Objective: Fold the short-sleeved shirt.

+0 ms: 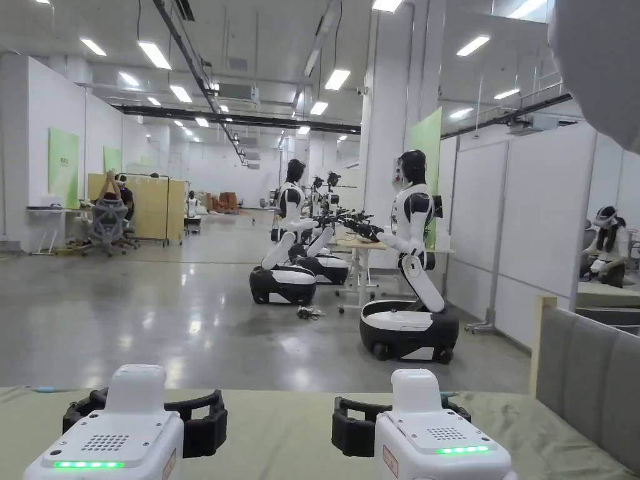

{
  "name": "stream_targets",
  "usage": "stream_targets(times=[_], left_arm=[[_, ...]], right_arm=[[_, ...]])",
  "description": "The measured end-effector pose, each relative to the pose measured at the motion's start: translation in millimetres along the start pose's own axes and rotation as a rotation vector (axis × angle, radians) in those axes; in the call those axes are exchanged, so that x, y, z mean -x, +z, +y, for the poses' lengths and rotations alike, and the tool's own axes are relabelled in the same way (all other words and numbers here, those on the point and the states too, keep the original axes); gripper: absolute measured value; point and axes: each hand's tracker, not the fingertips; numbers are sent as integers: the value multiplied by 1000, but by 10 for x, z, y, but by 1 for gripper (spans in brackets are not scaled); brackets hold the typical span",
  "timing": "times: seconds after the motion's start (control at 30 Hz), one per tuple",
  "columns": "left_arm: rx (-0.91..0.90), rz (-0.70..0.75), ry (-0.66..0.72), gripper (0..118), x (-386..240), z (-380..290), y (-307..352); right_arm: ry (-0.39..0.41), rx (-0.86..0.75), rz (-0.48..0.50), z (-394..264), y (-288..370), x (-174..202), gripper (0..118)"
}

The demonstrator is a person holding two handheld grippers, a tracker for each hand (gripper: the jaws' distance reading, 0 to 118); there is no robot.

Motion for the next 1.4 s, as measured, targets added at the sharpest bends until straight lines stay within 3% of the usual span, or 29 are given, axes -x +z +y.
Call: stream_targets(times=[0.23, 0.27, 0.3, 0.33, 0.37, 0.43, 0.77, 0.97, 1.1, 1.23, 1.33, 1.4], left_arm=[[-7, -7, 13, 117, -19, -10, 31], [-3, -13, 13, 115, -23, -10, 34], [-2, -24, 3, 94, -32, -13, 44], [-14, -12, -31, 39, -65, -19, 52], [-2, 38, -65, 3, -99, -32, 31], [-2, -46, 4, 3, -104, -79, 69], [-13, 46, 5, 4, 89, -117, 150], [2, 182, 2, 4, 695, -145, 507], [29, 307, 7, 4, 1261, -164, 814], [119, 384, 66, 4, 1841, -195, 1050], [283, 374, 92, 4, 2172, -244, 1007], [507, 310, 152, 4, 2461, -423, 807]], right_arm=[[9, 7, -12, -26, -30, -4, 116], [8, 5, -7, -24, -16, 3, 109], [12, -6, -18, -24, -7, 10, 78], [37, -3, -52, -21, -19, 25, 28], [33, -32, -41, -4, -12, 26, 0], [7, -11, -31, 41, 98, -97, 0], [61, -8, 4, -44, 26, 126, 0], [65, 11, 132, -122, -102, 765, 0], [74, -7, 240, -192, -43, 1419, 0], [33, 16, 335, -364, -92, 1940, 0], [25, 22, 367, -406, 73, 2149, 0], [31, 31, 372, -496, 92, 2242, 0]])
